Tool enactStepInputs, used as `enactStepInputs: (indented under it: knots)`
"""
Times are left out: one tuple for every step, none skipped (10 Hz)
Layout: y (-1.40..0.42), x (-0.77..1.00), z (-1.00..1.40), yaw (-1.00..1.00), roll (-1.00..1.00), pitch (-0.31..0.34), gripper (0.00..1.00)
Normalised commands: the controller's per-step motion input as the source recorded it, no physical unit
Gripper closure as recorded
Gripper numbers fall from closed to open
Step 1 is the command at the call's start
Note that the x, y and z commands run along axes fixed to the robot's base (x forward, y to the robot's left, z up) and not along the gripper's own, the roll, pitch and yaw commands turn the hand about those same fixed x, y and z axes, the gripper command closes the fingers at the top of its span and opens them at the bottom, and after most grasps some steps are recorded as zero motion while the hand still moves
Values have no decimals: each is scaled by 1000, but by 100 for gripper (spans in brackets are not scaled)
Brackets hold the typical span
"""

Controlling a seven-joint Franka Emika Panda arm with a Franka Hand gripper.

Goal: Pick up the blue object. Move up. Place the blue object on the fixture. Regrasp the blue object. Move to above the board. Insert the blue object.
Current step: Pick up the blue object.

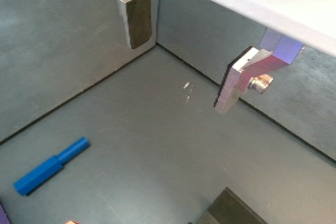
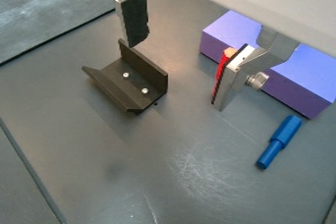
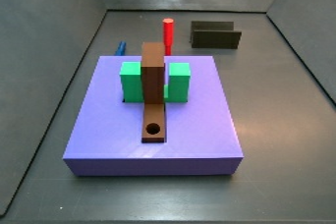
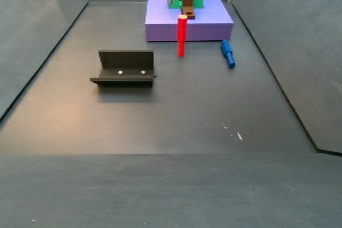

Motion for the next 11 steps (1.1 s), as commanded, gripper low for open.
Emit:
enactStepInputs:
  knots:
    - [-100, -426, -391, -74, 0, -141, 0]
    - [-383, -909, -269, 0, 0, -257, 0]
    - [-391, -891, -177, 0, 0, -299, 0]
    - [-434, -831, -157, 0, 0, -314, 0]
    - [-566, -754, -243, 0, 23, -309, 0]
    - [-674, -674, -309, 3, 109, -290, 0]
    - [-686, -523, -329, 9, 131, -246, 0]
    - [-646, -517, -337, 0, 119, -210, 0]
    - [-640, -494, -306, 0, 90, -206, 0]
    - [-611, -297, -283, 0, 57, -187, 0]
    - [-543, -131, -277, 51, 26, -171, 0]
